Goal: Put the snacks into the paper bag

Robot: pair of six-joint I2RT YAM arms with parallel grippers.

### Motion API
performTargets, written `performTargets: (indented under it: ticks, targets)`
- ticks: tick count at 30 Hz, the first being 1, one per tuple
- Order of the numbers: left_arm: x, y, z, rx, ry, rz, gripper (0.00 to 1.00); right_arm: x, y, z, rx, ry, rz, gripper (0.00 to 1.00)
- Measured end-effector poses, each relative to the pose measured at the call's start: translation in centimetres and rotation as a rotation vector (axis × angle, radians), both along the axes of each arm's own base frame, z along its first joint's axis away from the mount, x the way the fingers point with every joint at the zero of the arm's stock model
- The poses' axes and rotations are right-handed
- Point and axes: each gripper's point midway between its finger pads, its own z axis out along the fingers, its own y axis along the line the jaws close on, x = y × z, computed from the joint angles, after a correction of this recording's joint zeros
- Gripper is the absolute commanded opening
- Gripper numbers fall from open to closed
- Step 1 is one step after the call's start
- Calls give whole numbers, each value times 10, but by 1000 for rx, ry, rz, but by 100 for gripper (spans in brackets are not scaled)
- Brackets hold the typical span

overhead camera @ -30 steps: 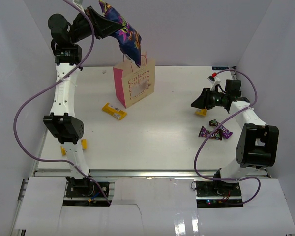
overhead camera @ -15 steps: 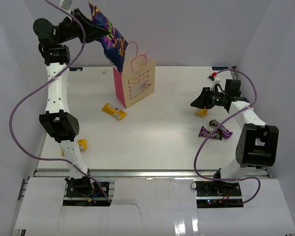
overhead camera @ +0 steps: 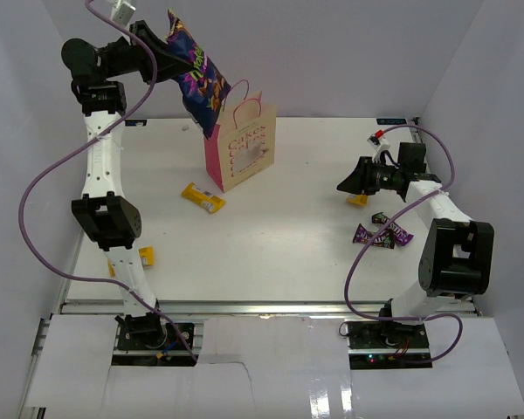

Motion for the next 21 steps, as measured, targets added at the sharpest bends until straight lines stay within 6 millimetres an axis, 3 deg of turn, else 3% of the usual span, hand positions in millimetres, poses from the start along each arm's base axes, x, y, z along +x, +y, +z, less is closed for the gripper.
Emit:
performTargets:
  ticks: [21]
  targets:
    - [6, 9, 9, -22, -66, 49, 0, 0, 0, -1, 0, 4, 0, 40]
